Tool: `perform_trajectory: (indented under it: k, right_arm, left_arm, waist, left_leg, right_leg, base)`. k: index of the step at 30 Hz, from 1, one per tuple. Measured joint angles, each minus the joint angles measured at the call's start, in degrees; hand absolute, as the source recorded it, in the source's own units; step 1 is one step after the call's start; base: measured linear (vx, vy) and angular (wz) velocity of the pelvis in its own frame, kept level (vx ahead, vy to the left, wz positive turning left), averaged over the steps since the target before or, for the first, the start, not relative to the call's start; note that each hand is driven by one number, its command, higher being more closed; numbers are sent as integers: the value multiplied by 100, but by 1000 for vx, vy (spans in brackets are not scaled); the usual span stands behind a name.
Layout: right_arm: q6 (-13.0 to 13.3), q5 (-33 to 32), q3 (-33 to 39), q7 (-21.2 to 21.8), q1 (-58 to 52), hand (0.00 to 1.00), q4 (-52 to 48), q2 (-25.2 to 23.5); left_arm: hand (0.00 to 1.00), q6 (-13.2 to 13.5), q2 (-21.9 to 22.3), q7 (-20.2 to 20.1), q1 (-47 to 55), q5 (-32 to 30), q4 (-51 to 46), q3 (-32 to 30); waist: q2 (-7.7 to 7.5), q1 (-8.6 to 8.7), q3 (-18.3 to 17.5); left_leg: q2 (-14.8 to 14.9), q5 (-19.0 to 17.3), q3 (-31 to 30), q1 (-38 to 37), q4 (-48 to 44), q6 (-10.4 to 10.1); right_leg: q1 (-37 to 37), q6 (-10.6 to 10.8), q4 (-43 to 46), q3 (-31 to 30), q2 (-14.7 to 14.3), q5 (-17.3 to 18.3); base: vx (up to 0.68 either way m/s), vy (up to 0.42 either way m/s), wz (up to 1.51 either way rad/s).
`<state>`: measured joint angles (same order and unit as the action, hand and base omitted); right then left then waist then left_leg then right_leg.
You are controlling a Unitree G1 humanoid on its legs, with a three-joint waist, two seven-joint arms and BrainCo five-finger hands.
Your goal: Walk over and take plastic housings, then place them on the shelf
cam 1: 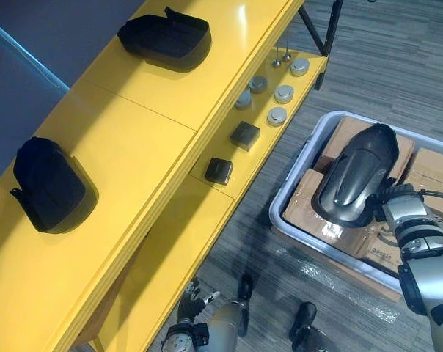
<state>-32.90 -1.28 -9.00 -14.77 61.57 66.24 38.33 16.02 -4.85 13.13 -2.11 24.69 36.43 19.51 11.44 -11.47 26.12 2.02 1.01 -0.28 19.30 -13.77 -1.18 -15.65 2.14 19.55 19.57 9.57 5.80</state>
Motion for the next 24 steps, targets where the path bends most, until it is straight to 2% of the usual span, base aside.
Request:
perform_trajectory:
  k: [3, 4, 6, 7, 8, 10, 12, 13, 15, 16, 18, 20, 22, 23, 24]
  right_arm:
    - [75, 190, 21, -143, 9, 100, 147, -20]
    - [305, 373, 8, -189, 19, 100, 298, -14]
    - [595, 546, -61, -222, 17, 100, 337, -13]
    - [884, 774, -194, -260, 16, 100, 305, -12]
    - [994, 885, -270, -288, 16, 100, 230, -2]
    - [1504, 1422, -566, -411, 12, 100, -196, 121]
    - [1833, 1750, -813, -468, 2, 100, -658, 304]
    - [2023, 1924, -954, -486, -20, 100, -926, 395]
    - [2197, 2134, -1052, -480, -67, 100, -1200, 424]
    - [2347, 2288, -1200, -441, -74, 100, -1423, 419]
    - [2481, 2431, -1247, -392, -127, 100, -1632, 401]
    - [2531, 2516, -1250, -303, -155, 100, -1837, 313]
    - [2552, 2545, -1250, -199, -187, 100, -1885, 150]
    - [2553, 2547, -1250, -193, -214, 100, -1930, 129]
    - [2561, 2545, -1247, -191, -269, 0, -2132, 102]
  left_arm:
    - [0, 73, 19, -88, 22, 113, -374, 84]
    - [0, 136, 9, -169, 30, 138, -615, 160]
    - [0, 179, -7, -306, 74, 275, -1106, 239]
    - [0, 195, -30, -430, 105, 344, -1493, 239]
    - [0, 209, -59, -476, 117, 343, -1699, 241]
    - [0, 202, -221, -608, 76, 345, -2427, 262]
    - [0, 149, -350, -678, -107, 458, -2725, 281]
    - [0, 45, -450, -749, -331, 643, -2796, 282]
    - [0, -142, -566, -835, -620, 946, -2794, 272]
    - [0, -323, -683, -922, -897, 1345, -2794, 256]
    - [0, -577, -755, -1000, -1202, 1776, -2785, 226]
    - [0, -795, -819, -1053, -1588, 1918, -2654, 237]
    - [0, -1226, -824, -1110, -2074, 2242, -2388, 291]
    - [0, -1314, -826, -1110, -2197, 2310, -2308, 331]
    - [0, -1460, -827, -1097, -2444, 2356, -2095, 392]
  waist:
    - [4, 0, -1]
    - [3, 9, -1]
    - [3, 46, 0]
    - [3, 98, 0]
    - [2, 136, 1]
    - [-5, 303, 5]
    - [-15, 402, 12]
    - [-45, 474, 32]
    - [-101, 573, 62]
    - [-182, 645, 64]
    - [-272, 684, 73]
    - [-368, 769, 69]
    - [-454, 812, 68]
    - [-457, 846, 67]
    - [-474, 922, 59]
  left_leg:
    - [-1, 27, -8, -118, 89, -32]
    - [-11, 56, -25, -168, 154, -38]
    - [-38, 83, -46, -223, 221, -47]
    - [-55, 93, -45, -242, 238, -45]
    - [-62, 102, -45, -244, 248, -39]
    - [-88, 146, -33, -294, 324, -17]
    - [-100, 187, 5, -359, 408, -20]
    - [-99, 192, 23, -444, 440, -24]
    - [-92, 197, 41, -570, 498, -27]
    - [-74, 214, 108, -649, 578, -34]
    - [-31, 214, 198, -678, 595, -35]
    - [23, 219, 264, -685, 617, -41]
    - [77, 220, 433, -830, 659, -43]
    - [80, 220, 468, -869, 671, -43]
    - [82, 219, 516, -908, 698, -43]
  right_leg:
    - [103, -22, -4, 62, 12, 23]
    - [139, -29, -4, 140, 29, 29]
    - [171, -24, 0, 156, 55, 49]
    - [178, -20, 14, 159, 75, 65]
    - [174, -19, 21, 160, 83, 67]
    - [180, -18, 37, 157, 113, 67]
    - [198, -17, 45, 144, 135, 66]
    - [260, -17, 39, 134, 135, 65]
    - [359, -17, 18, 123, 126, 65]
    - [379, -21, -13, 91, 105, 52]
    - [378, -31, -68, -12, 54, 5]
    - [397, -39, -195, -55, -12, -73]
    - [510, -33, -353, -180, -92, -177]
    - [561, -30, -393, -182, -97, -190]
    - [602, -27, -437, -196, -105, -215]
  base:
    - [51, -39, 6]
    - [29, -26, 9]
    - [22, -17, 8]
    - [7, -4, 3]
    - [0, 0, 0]
    - [0, 0, 0]
    - [-9, 1, -3]
    - [-12, 0, -6]
    - [-9, -7, -9]
    - [-10, -7, -17]
    - [-2, -3, -25]
    - [7, -5, -23]
    - [16, 0, -29]
    - [7, 10, -20]
    - [-9, 18, -14]
